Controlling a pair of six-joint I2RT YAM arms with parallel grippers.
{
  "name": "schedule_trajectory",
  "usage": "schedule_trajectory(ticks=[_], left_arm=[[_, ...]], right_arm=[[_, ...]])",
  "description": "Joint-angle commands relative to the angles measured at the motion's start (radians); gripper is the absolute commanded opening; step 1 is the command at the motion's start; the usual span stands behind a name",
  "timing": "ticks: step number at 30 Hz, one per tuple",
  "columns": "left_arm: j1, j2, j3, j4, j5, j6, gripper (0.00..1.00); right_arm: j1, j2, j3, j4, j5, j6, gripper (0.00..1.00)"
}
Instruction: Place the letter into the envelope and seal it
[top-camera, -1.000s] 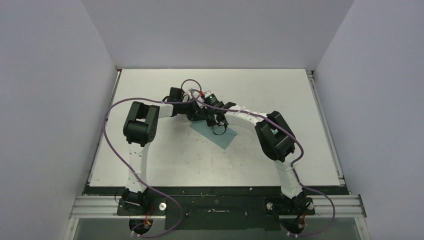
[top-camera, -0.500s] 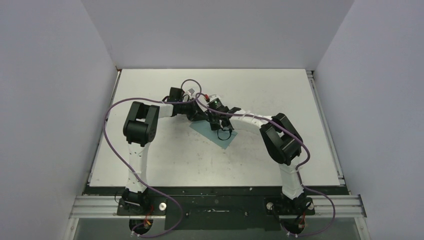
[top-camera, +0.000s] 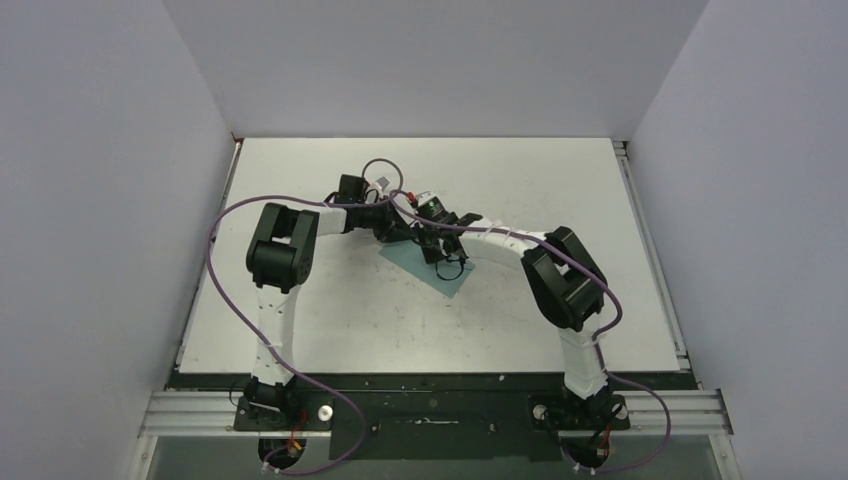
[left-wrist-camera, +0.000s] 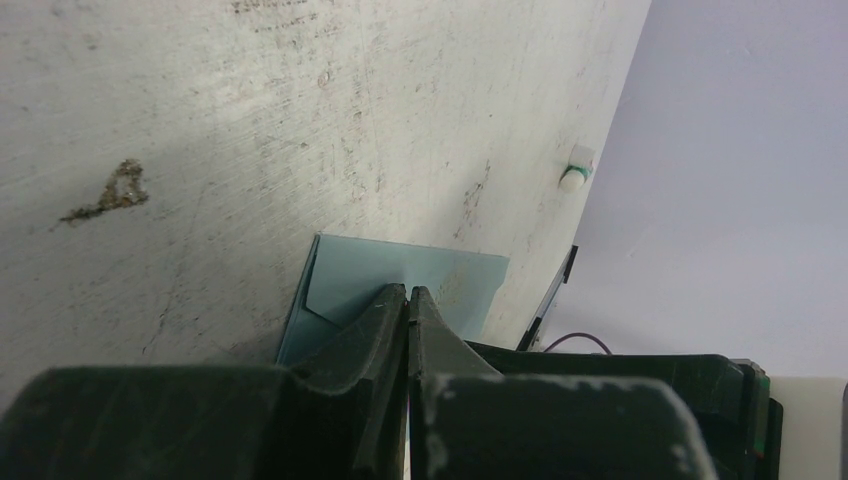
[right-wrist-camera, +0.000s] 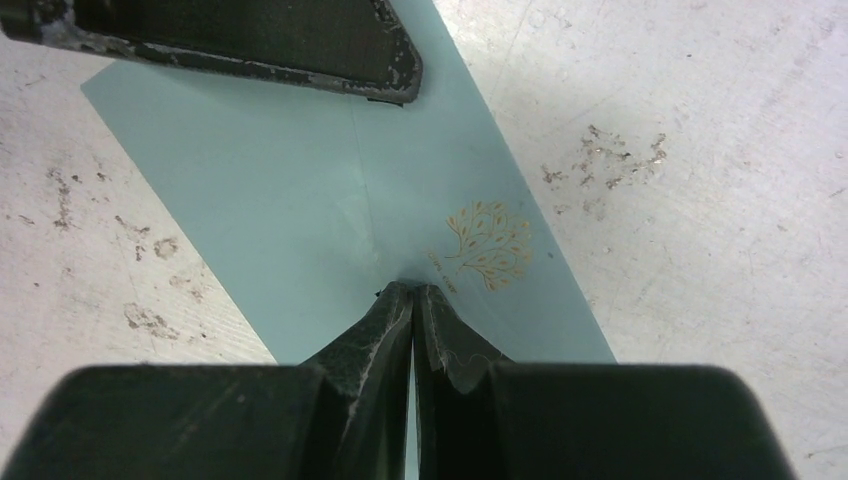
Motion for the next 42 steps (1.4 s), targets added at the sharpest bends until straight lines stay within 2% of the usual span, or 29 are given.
schedule_trajectory(ticks=[1,12,18,21,24,29,36,42], left_arm=[[0.016,0.063,-0.028,-0.126,-0.123,0.086,0.00],[0.016,0.076,0.009,-0.173,-0.131,0.116,0.00],[0.016,0.062,0.025,-0.186,-0.124,0.126,0.00],[0.016,0.029,0.028,-0.193,-0.115,0.131,0.06],[0.013,-0.007,0.034,-0.191,-0.106,0.131,0.10],[0.007,-0.002,0.061,-0.226,-0.110,0.148,0.10],[0.005,0.012,0.063,-0.276,-0.138,0.184,0.04],[0.011,0.009,0.053,-0.280,-0.137,0.193,0.00]], right_arm=[[-0.046,-0.008,-0.033,-0.162,0.074,-0.007,0.06],[-0.181,-0.142,-0.171,-0.166,0.069,0.020,0.07],[-0.198,-0.229,-0.148,-0.111,0.013,0.037,0.11],[-0.189,-0.254,-0.121,-0.080,-0.069,0.046,0.16],[-0.176,-0.228,-0.081,-0.068,-0.112,0.054,0.22],[-0.099,-0.086,0.036,-0.067,-0.106,0.043,0.23],[0.018,0.074,0.195,-0.031,0.079,-0.003,0.24],[0.031,0.074,0.166,0.059,0.119,0.021,0.12]])
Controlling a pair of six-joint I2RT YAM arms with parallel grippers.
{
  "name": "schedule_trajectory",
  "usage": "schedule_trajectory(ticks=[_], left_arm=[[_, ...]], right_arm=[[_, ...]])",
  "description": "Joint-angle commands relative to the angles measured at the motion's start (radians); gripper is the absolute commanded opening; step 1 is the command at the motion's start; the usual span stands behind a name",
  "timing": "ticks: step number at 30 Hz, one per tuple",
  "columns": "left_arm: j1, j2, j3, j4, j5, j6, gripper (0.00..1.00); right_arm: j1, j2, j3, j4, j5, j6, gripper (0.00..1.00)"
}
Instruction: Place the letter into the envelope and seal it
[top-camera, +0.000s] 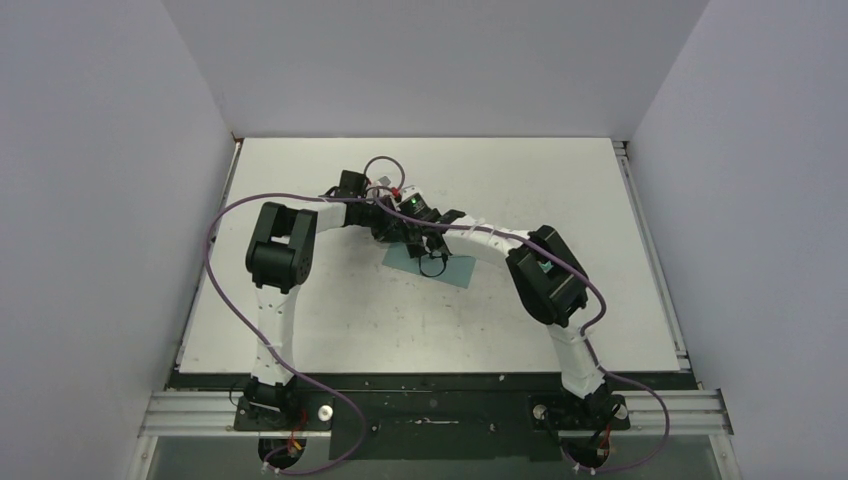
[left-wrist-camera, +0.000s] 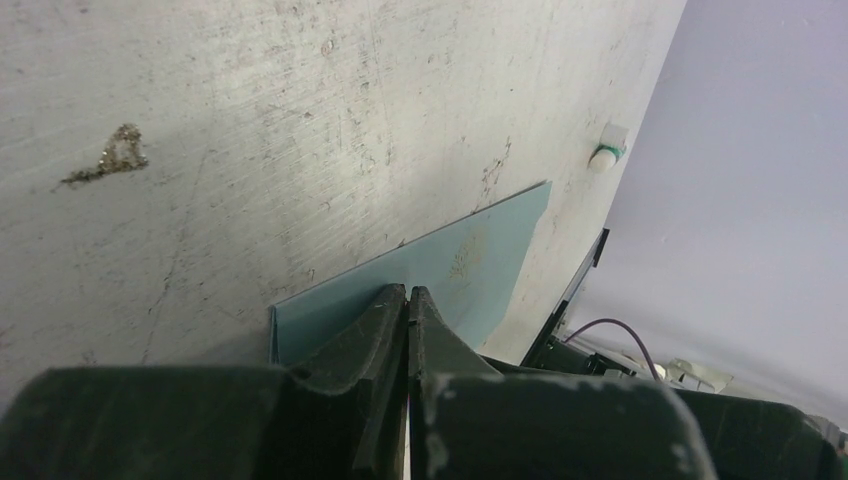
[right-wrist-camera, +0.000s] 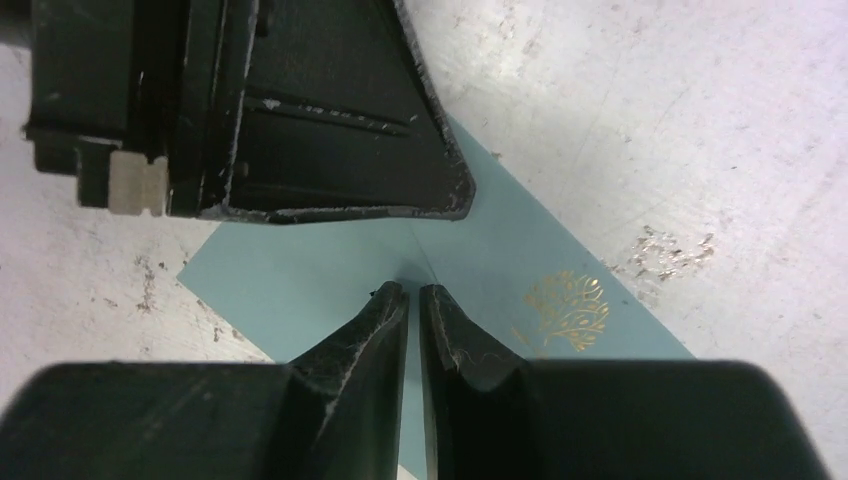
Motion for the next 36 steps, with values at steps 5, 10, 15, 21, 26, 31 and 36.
schedule_trajectory(ticks=[5,10,15,21,26,31,36], left_arm=[[0.012,0.021,-0.015,-0.093,-0.117,0.069,0.00],[0.010,0.024,-0.016,-0.090,-0.116,0.067,0.00],[0.013,0.027,-0.016,-0.088,-0.114,0.063,0.00],[0.013,0.027,-0.015,-0.086,-0.114,0.061,0.00],[0.015,0.028,-0.015,-0.087,-0.116,0.061,0.00],[0.018,0.030,-0.015,-0.089,-0.116,0.063,0.00],[0.019,0.033,-0.015,-0.091,-0.118,0.067,0.00]], right_arm=[[-0.015,-0.044,-0.024,0.125,0.051,0.015,0.07],[-0.026,-0.039,-0.029,0.128,0.046,0.024,0.07],[-0.027,-0.015,-0.033,0.082,0.021,0.010,0.07],[-0.022,-0.030,-0.106,0.032,-0.037,-0.040,0.07],[-0.029,-0.048,-0.164,0.007,-0.031,-0.045,0.05],[-0.031,-0.075,-0.195,-0.020,-0.017,-0.066,0.05],[-0.048,-0.111,-0.230,-0.042,-0.011,-0.088,0.06]])
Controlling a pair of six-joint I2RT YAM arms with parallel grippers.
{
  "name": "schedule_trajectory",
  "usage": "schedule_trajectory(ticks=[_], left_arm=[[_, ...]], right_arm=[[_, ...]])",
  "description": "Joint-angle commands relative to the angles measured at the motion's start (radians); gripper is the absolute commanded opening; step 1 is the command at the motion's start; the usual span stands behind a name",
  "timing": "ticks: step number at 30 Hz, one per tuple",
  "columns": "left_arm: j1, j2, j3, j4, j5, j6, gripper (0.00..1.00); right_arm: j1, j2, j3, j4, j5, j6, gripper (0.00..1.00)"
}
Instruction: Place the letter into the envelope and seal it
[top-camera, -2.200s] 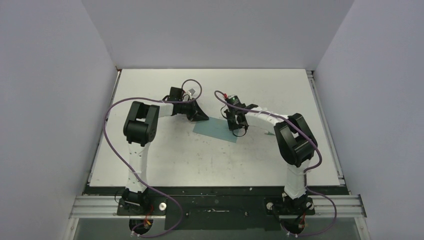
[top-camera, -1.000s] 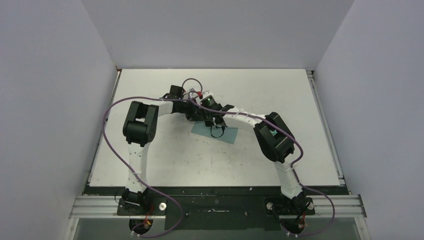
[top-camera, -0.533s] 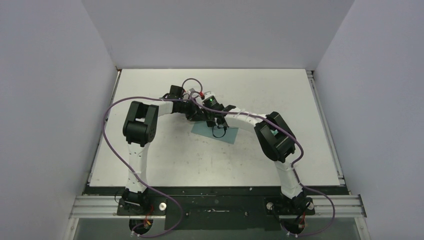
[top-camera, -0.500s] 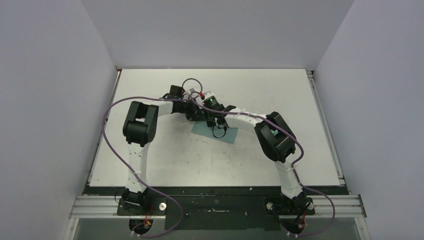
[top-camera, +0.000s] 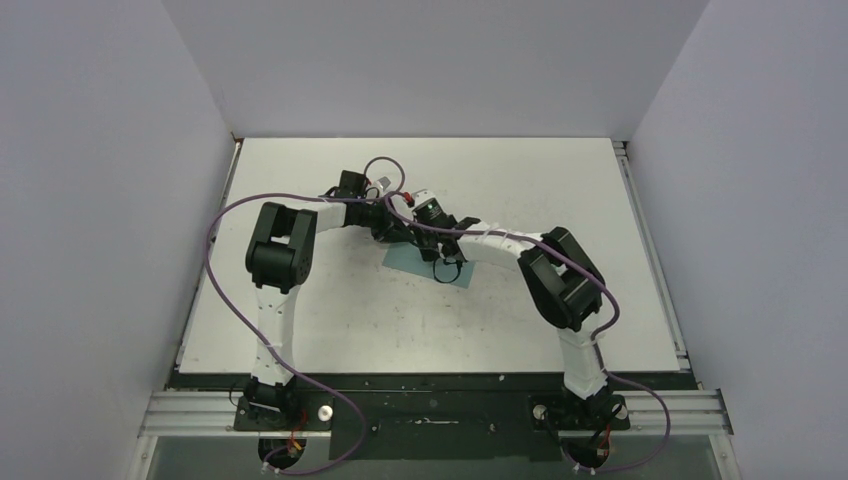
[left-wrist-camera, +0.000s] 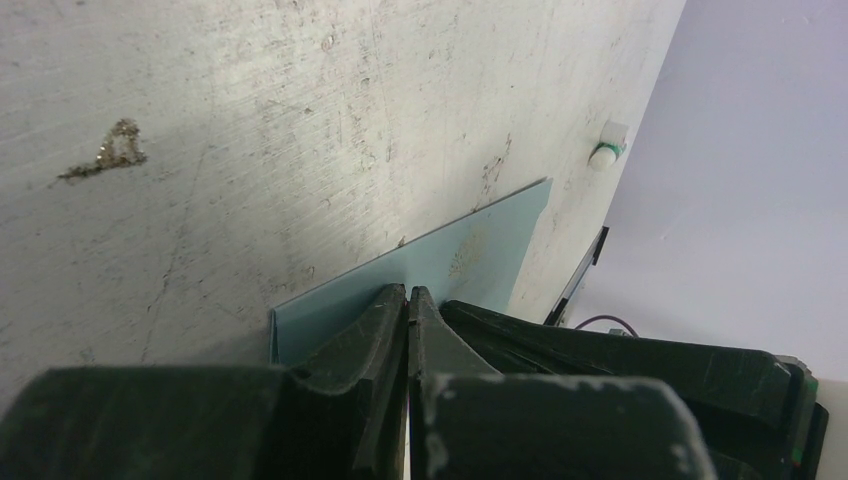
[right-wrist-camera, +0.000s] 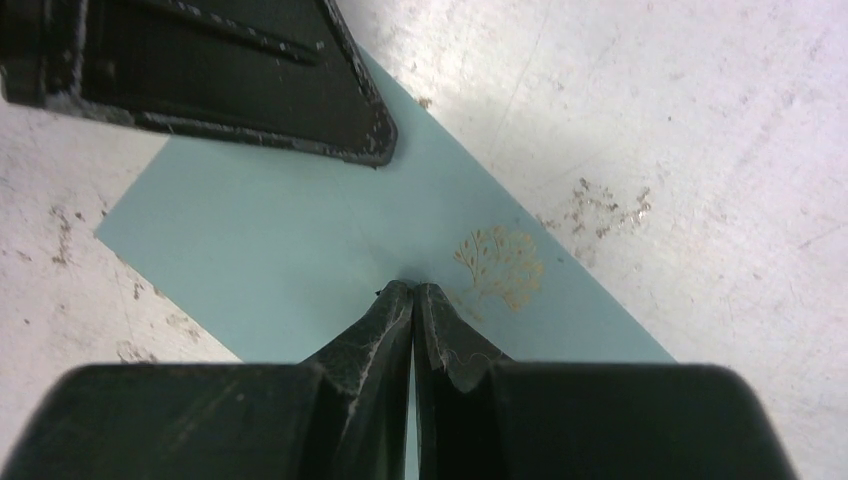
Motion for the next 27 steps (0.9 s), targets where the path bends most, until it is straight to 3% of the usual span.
schedule_trajectory(ticks=[1,27], left_arm=[[0.018,0.034,-0.015,-0.088,-0.123,0.063,0.00],[0.018,0.047,0.012,-0.135,-0.137,0.105,0.00]], right_arm=[[-0.023,-0.036,-0.064,-0.172,-0.005,-0.037,0.06],[-0.193,-0.126,-0.114,-0.118,0.113,0.129,0.08]])
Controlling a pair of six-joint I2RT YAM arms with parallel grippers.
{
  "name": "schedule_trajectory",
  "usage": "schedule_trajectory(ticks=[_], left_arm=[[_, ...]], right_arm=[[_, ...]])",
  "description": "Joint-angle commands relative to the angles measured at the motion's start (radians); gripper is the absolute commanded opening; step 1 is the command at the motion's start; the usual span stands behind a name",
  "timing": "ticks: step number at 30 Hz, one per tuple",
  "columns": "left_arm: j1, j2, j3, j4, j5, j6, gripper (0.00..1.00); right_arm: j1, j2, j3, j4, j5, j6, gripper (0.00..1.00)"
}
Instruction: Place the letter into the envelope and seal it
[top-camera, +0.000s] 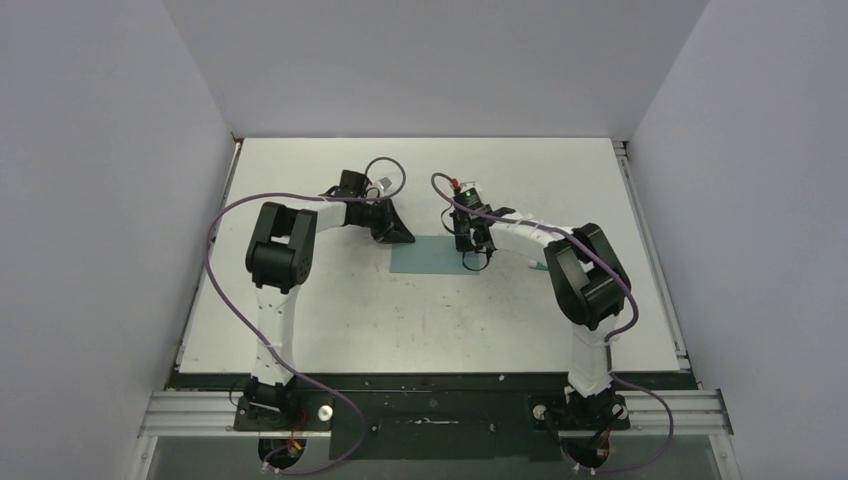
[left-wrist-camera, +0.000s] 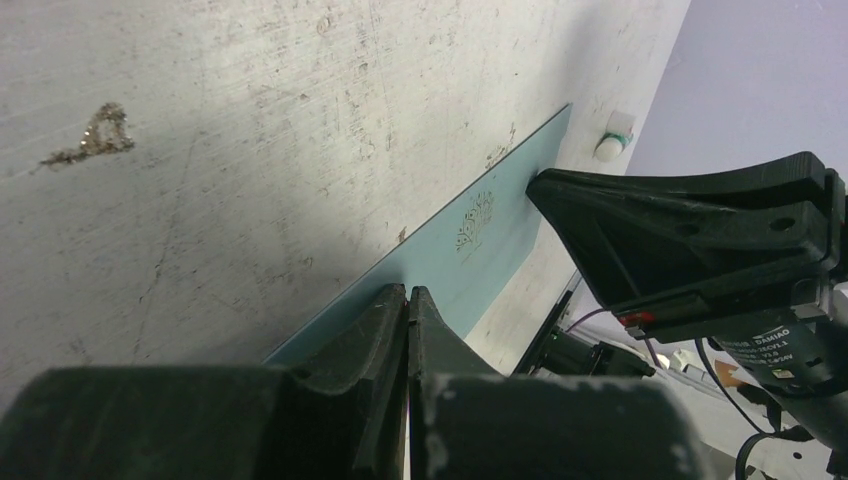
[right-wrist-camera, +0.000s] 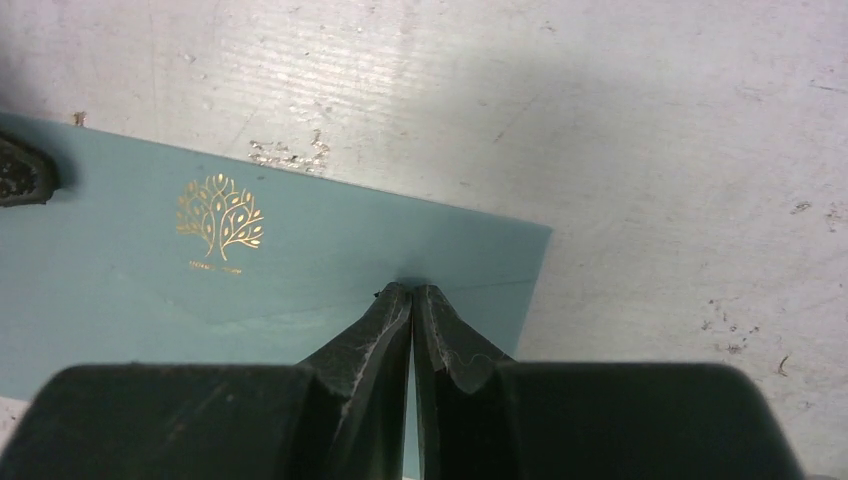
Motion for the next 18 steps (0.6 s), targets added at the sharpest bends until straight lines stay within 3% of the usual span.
schedule_trajectory(ticks=[1,4,7,16,18], left_arm=[[0.017,0.045,0.000,-0.096,-0.142,0.078,0.00],[0.016,0.029,0.007,-0.101,-0.137,0.082,0.01],[0.016,-0.002,0.020,-0.104,-0.129,0.085,0.09],[0.015,-0.155,0.073,-0.158,-0.076,0.113,0.35],[0.015,-0.195,0.093,-0.202,-0.101,0.142,0.42]], right_arm=[[-0.019,-0.037,0.000,-0.054,0.075,0.038,0.09],[-0.019,-0.078,0.002,-0.050,0.042,0.048,0.10],[-0.027,-0.136,0.018,-0.087,0.033,0.070,0.13],[-0.146,-0.318,-0.034,-0.210,0.013,0.144,0.38],[-0.188,-0.369,-0.062,-0.234,0.027,0.152,0.47]])
